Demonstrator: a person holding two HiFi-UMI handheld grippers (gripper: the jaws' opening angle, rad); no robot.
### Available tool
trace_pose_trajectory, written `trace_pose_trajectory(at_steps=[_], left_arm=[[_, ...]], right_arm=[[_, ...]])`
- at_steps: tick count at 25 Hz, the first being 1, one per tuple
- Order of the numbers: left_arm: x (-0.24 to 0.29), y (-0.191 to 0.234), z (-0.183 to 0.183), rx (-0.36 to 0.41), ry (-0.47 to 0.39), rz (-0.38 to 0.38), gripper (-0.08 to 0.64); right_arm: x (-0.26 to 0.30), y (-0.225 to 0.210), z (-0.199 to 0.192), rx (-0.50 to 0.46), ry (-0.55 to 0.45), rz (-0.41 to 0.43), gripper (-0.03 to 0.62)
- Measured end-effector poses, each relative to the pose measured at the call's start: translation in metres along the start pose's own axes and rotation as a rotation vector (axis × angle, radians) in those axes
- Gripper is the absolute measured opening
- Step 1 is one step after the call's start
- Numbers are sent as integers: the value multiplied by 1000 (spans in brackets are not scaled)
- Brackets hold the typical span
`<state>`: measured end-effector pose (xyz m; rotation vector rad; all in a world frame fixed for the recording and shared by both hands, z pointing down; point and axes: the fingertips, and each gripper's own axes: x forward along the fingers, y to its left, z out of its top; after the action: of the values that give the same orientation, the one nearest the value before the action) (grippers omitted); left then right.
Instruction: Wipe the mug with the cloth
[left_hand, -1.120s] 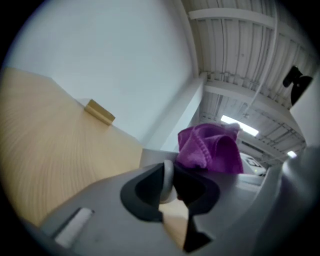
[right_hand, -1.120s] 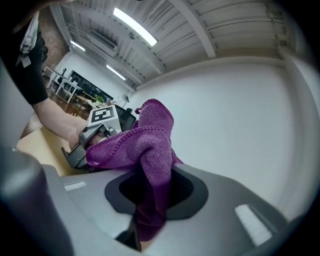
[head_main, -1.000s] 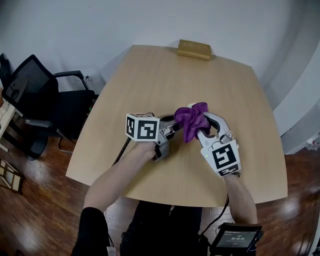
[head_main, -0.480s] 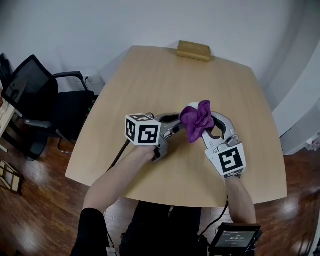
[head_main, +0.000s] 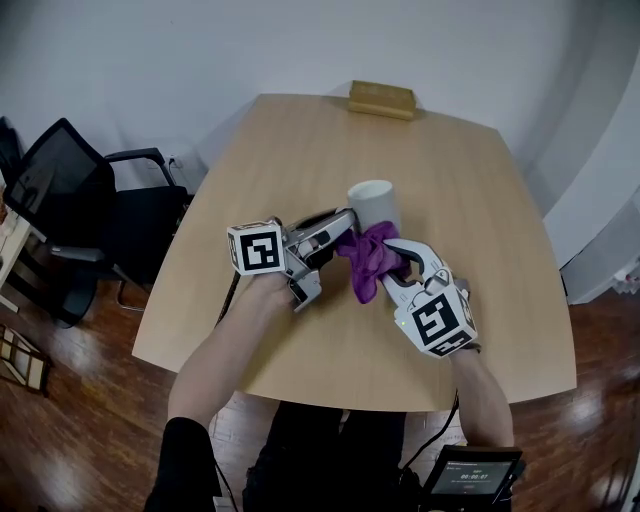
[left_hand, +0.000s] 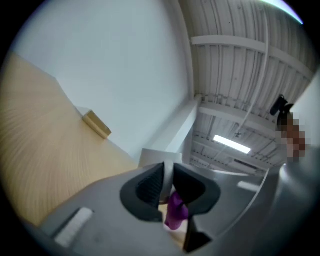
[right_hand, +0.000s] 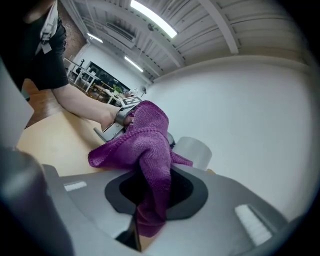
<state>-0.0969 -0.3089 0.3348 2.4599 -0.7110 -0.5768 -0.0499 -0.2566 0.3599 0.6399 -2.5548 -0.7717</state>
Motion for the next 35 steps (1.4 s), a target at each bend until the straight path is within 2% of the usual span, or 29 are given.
trace_pose_trajectory(at_steps=[2, 5, 7, 9, 11, 15, 17, 19, 20, 22, 25, 27, 29, 31, 35], left_arm=[[-3, 0, 3, -8, 12, -9, 81], [1, -16, -3, 23, 53, -81, 80], [7, -28, -15, 77, 99, -121, 80], [13, -39, -25, 124, 146, -122, 78], [15, -40, -26, 145, 156, -109, 78], [5, -29, -7, 75, 67, -121, 80], [-2, -25, 5, 66, 33, -117, 83], [-8, -20, 14, 58, 12, -122, 85], [-11, -18, 16, 47, 5, -135, 84], [-15, -18, 19, 34, 8, -174, 80], [-16, -26, 15, 43, 46, -241, 77], [-13, -36, 6, 65, 92, -281, 77], [-9, -47, -6, 94, 139, -315, 75], [-6, -53, -13, 108, 156, -330, 75], [-15, -46, 8, 58, 65, -340, 77]], right_arm=[[-14, -26, 6, 109, -87, -64, 77], [-47, -73, 26, 325, -311, -174, 77], [-57, -82, 32, 373, -377, -197, 77], [-52, -76, 31, 326, -360, -191, 77], [-45, -66, 29, 238, -312, -185, 77], [-25, -37, 24, 79, -179, -127, 77], [-14, -22, 15, -15, -90, -86, 77], [-7, -14, 8, -58, -43, -49, 77], [-7, -14, 8, -38, -52, -32, 77], [-16, -25, 19, 78, -152, -26, 77], [-47, -64, 39, 267, -359, -102, 77], [-62, -80, 45, 321, -435, -159, 77], [-65, -81, 47, 310, -448, -176, 77], [-59, -70, 48, 276, -423, -155, 77], [-39, -48, 44, 195, -350, -89, 77]])
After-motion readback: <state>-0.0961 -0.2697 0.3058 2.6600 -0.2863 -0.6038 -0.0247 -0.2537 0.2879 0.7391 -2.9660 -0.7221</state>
